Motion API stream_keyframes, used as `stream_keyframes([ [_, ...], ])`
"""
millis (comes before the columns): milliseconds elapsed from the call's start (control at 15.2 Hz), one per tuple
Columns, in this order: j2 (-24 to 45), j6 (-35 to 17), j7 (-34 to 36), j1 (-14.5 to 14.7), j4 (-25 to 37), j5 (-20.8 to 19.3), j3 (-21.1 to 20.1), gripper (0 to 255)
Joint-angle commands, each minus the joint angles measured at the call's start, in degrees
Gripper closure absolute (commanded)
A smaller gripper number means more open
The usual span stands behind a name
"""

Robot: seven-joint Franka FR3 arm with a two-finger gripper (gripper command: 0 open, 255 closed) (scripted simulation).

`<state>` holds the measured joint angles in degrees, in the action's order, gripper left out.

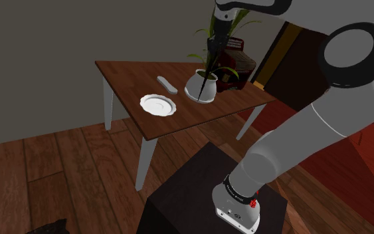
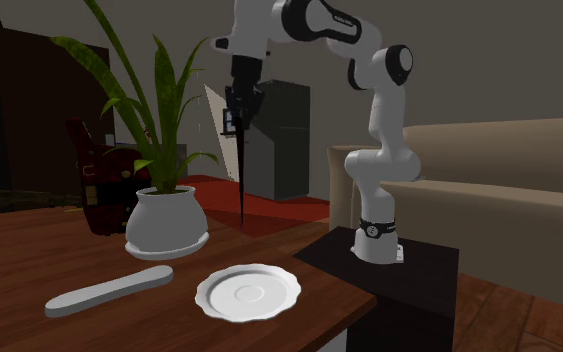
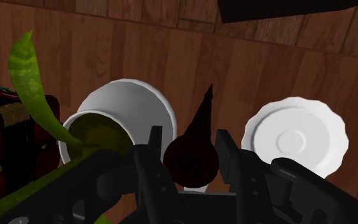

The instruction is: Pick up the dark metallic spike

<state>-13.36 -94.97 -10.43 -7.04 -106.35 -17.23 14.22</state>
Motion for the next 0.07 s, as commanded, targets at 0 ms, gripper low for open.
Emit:
stream_keyframes([
  [0,0.1,0.5,-0.2,0.0,0.6,0.0,0.0,255],
])
